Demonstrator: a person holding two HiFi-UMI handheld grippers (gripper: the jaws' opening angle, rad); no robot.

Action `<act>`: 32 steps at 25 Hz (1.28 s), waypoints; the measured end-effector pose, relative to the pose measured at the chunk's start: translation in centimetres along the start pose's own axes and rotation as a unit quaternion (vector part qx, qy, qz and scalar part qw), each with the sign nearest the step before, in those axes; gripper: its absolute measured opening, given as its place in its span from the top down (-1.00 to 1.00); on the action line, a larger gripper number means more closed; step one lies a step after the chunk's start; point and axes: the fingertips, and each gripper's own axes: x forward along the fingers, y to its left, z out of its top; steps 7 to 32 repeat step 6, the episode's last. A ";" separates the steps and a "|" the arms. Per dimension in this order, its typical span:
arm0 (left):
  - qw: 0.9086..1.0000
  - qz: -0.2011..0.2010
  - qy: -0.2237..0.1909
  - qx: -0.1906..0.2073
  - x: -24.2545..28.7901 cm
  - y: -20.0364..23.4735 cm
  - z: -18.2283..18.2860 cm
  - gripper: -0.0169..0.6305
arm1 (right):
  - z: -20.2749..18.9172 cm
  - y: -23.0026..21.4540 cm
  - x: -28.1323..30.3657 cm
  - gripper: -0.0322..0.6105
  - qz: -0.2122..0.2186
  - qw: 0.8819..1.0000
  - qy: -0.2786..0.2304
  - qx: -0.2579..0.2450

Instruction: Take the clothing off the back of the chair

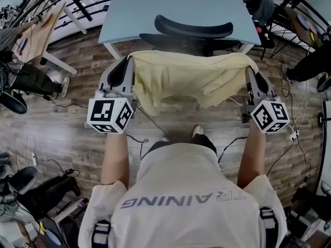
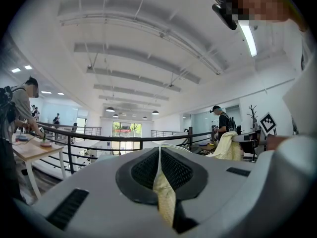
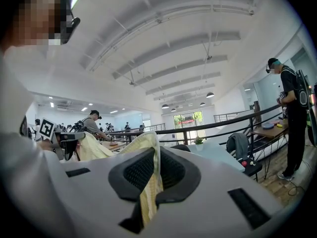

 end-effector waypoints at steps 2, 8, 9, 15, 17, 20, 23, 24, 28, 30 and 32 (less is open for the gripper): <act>1.000 0.000 0.002 -0.001 0.2 0.1 0.0 0.81 | 0.0 0.1 0.1 0.80 0.001 1.000 0.003 -0.002; 1.000 0.001 0.007 -0.001 0.4 -0.1 -0.1 0.81 | -0.1 -0.1 0.1 0.80 0.003 1.000 0.007 -0.005; 1.000 0.001 0.007 -0.001 0.4 -0.1 -0.1 0.81 | -0.1 -0.1 0.1 0.80 0.003 1.000 0.007 -0.005; 1.000 0.001 0.007 -0.001 0.4 -0.1 -0.1 0.81 | -0.1 -0.1 0.1 0.80 0.003 1.000 0.007 -0.005; 1.000 0.001 0.007 -0.001 0.4 -0.1 -0.1 0.81 | -0.1 -0.1 0.1 0.80 0.003 1.000 0.007 -0.005; 1.000 0.001 0.007 -0.001 0.4 -0.1 -0.1 0.81 | -0.1 -0.1 0.1 0.80 0.003 1.000 0.007 -0.005; 1.000 0.001 0.007 -0.001 0.4 -0.1 -0.1 0.81 | -0.1 -0.1 0.1 0.80 0.003 1.000 0.007 -0.005; 1.000 0.001 0.007 -0.001 0.4 -0.1 -0.1 0.81 | -0.1 -0.1 0.1 0.80 0.003 1.000 0.007 -0.005; 1.000 0.001 0.007 -0.001 0.4 -0.1 -0.1 0.81 | -0.1 -0.1 0.1 0.80 0.003 1.000 0.007 -0.005; 1.000 0.001 0.007 -0.001 0.4 -0.1 -0.1 0.81 | -0.1 -0.1 0.1 0.80 0.003 1.000 0.007 -0.005; 1.000 0.001 0.007 -0.001 0.4 -0.1 -0.1 0.81 | -0.1 -0.1 0.1 0.80 0.003 1.000 0.007 -0.005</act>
